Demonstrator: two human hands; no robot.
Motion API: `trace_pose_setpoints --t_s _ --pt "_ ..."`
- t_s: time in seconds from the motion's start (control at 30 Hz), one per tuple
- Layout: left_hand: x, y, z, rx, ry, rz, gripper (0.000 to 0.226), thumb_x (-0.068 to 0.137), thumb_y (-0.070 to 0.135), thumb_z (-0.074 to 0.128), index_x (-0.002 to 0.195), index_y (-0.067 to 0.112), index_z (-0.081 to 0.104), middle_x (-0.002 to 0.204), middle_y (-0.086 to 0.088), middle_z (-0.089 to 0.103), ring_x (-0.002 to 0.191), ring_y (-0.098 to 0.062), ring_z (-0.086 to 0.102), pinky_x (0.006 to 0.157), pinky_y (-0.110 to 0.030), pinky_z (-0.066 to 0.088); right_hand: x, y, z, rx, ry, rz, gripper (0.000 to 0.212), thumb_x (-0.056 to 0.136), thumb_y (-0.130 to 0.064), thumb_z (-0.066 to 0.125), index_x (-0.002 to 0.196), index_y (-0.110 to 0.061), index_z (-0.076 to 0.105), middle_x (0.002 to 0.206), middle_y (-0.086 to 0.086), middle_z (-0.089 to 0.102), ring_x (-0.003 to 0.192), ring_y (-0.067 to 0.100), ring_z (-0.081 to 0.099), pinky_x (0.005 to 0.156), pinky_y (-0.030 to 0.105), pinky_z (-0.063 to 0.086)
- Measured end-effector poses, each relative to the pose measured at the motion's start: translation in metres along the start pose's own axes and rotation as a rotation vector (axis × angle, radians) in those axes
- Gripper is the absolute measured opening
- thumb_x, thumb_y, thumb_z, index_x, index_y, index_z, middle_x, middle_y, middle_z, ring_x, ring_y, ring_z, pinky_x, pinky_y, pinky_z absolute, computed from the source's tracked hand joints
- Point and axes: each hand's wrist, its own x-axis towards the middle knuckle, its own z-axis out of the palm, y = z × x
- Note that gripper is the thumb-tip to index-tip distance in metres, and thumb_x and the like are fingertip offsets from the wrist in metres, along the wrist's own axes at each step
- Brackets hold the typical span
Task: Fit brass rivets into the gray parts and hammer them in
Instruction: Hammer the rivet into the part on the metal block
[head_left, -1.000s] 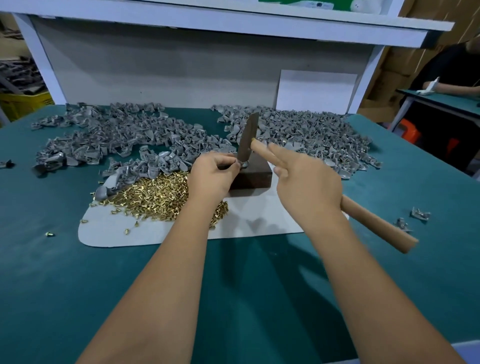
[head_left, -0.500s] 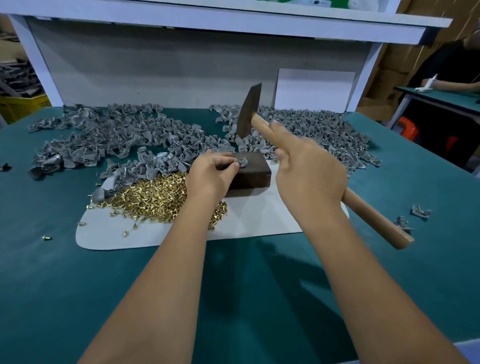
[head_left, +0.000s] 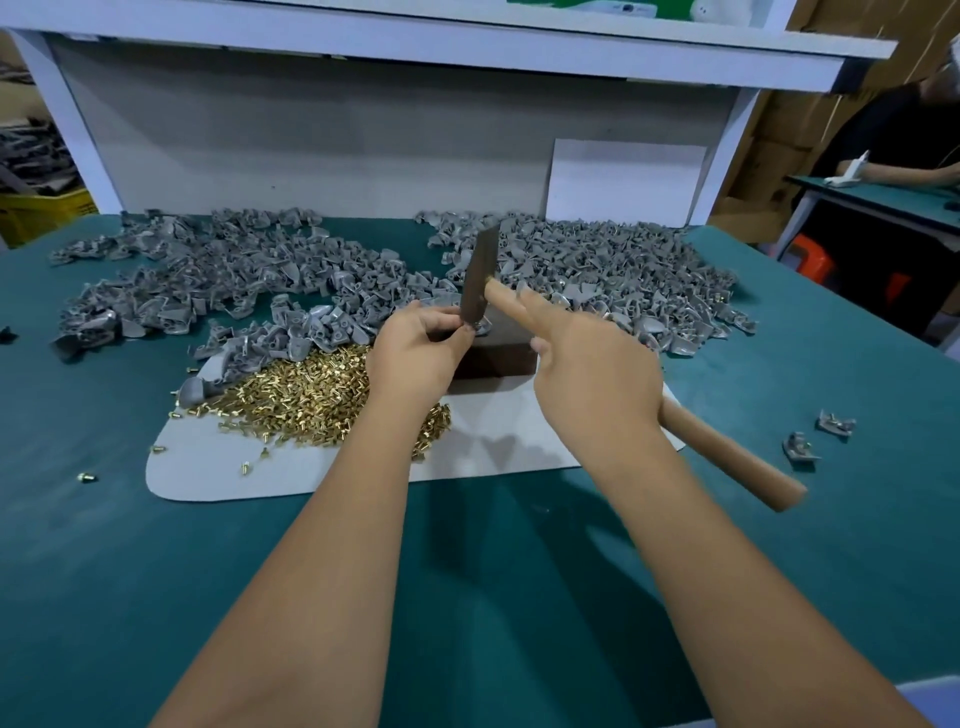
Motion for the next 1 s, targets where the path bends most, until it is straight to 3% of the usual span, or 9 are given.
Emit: trace_pose_setpoints --t_s 0.1,0.23,0.33,0.43,0.5,0.63,0.83,0.9,1.0 --pt "0.002 0.0 0.002 0.047 0.024 -0.023 0.008 0.088 0.022 0.073 0.093 0.023 0.079 0.117 0.007 0.07 0.134 -0.012 0.045 0.108 -0.026 0.03 0.009 -0.003 -0.005 0.029 0.025 0.008 0.056 0.096 -0.021 0.051 0.139 -0.052 0.034 0.1 -0.001 0.066 0.082 0.026 0.064 0.057 0.029 0.033" --pt "0.002 -0.001 0.003 0.138 0.026 0.022 0.013 0.089 0.023 0.072 0.099 0.018 0.079 0.121 0.006 0.07 0.137 -0.016 0.044 0.11 -0.029 0.03 0.008 -0.001 -0.01 0.122 0.249 0.071 0.051 0.095 -0.023 0.053 0.138 -0.047 0.04 0.078 -0.002 0.054 0.06 0.021 0.046 0.046 0.026 0.026" --pt "0.001 -0.001 0.001 0.057 0.011 0.008 0.013 0.089 0.025 0.072 0.083 0.036 0.076 0.118 0.012 0.07 0.137 -0.013 0.043 0.11 -0.031 0.028 -0.001 0.001 -0.003 0.055 0.113 0.053 0.053 0.096 -0.023 0.05 0.138 -0.052 0.034 0.082 -0.002 0.054 0.062 0.022 0.043 0.045 0.027 0.019" --pt "0.001 0.001 0.0 0.043 -0.002 0.009 0.021 0.089 0.025 0.072 0.078 0.043 0.072 0.116 0.012 0.07 0.138 -0.013 0.041 0.115 -0.037 0.028 0.001 0.004 -0.002 0.046 -0.014 0.051 0.049 0.097 -0.023 0.047 0.137 -0.05 0.036 0.098 0.0 0.066 0.081 0.027 0.061 0.055 0.03 0.03" --pt "0.001 0.001 0.001 0.026 0.005 -0.009 0.021 0.088 0.023 0.073 0.078 0.042 0.072 0.118 0.011 0.07 0.14 -0.014 0.039 0.118 -0.041 0.025 0.005 0.004 -0.006 0.055 0.034 0.055 0.048 0.097 -0.024 0.048 0.137 -0.049 0.038 0.094 0.0 0.065 0.078 0.028 0.061 0.057 0.031 0.033" --pt "0.004 -0.003 0.002 0.116 0.021 0.011 0.009 0.089 0.024 0.073 0.096 0.024 0.079 0.122 0.01 0.069 0.141 -0.016 0.038 0.118 -0.042 0.023 0.007 0.004 -0.01 0.108 0.224 0.103 0.05 0.096 -0.024 0.05 0.138 -0.048 0.038 0.079 -0.004 0.047 0.061 0.022 0.044 0.05 0.029 0.03" --pt "0.003 -0.002 0.001 0.035 0.002 -0.002 0.011 0.09 0.023 0.071 0.097 0.025 0.079 0.119 0.013 0.07 0.14 -0.012 0.038 0.107 -0.026 0.02 0.003 0.004 -0.002 -0.027 -0.017 0.01 0.053 0.098 -0.023 0.047 0.139 -0.051 0.03 0.097 0.0 0.062 0.072 0.025 0.051 0.053 0.03 0.025" --pt "0.004 -0.002 0.002 0.035 0.017 -0.029 0.01 0.088 0.024 0.073 0.097 0.025 0.079 0.124 0.01 0.068 0.141 -0.012 0.037 0.117 -0.032 0.02 0.009 0.004 -0.006 -0.043 0.042 0.003 0.054 0.096 -0.022 0.05 0.138 -0.051 0.033 0.092 -0.001 0.063 0.065 0.023 0.047 0.046 0.028 0.02" --pt "0.005 -0.004 0.004 0.103 0.041 -0.034 0.009 0.087 0.025 0.074 0.095 0.025 0.078 0.125 0.01 0.067 0.14 -0.012 0.039 0.119 -0.039 0.024 0.009 0.003 -0.008 0.028 0.169 0.04 0.055 0.094 -0.02 0.052 0.138 -0.048 0.036 0.088 0.0 0.062 0.059 0.021 0.041 0.044 0.024 0.018"
